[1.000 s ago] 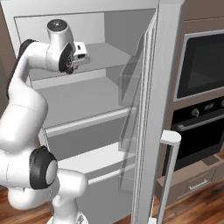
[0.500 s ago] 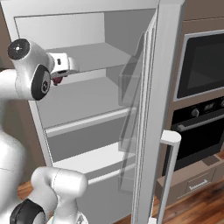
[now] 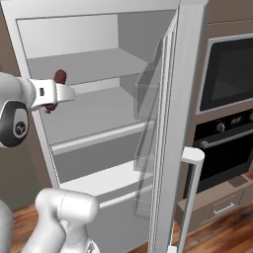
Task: Move the hot dog bun to the plate on the dining table and place the condiment next to that plate. Then navigate to the fridge and take the sausage and place it on the plate as well.
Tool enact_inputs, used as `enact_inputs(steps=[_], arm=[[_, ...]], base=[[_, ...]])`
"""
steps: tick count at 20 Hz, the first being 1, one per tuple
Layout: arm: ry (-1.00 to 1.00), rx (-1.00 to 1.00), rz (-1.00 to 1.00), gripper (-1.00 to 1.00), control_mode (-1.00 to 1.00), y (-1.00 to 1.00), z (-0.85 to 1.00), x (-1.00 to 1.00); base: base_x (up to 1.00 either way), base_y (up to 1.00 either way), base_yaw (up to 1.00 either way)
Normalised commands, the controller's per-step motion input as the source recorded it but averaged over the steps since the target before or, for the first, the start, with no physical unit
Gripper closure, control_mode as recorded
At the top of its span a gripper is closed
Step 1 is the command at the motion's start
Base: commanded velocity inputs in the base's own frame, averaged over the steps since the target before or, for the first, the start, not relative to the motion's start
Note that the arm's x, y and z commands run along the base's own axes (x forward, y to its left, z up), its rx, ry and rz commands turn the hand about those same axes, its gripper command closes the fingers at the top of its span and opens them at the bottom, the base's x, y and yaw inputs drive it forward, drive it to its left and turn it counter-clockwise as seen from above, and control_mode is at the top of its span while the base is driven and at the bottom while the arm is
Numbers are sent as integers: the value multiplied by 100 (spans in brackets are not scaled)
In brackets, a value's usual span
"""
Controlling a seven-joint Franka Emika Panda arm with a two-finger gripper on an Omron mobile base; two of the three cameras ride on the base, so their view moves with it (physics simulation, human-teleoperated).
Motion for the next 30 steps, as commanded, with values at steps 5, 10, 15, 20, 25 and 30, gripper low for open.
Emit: enact_inputs(steps=[5,10,15,20,25,30], arm=[[-20,0,-16,100,-100,-17,-1,-95],[-5,0,-3,100,100,0,-2,-19],[0,0,0,100,100,0,0,0],[0,0,0,100,100,0,0,0],[0,0,0,100,100,0,0,0],[0,0,0,100,100,0,0,0]], base=[[0,0,0],[-74,22,-16],[-78,73,-32],[-93,33,-37],[-97,0,-46],[-100,-33,-41]])
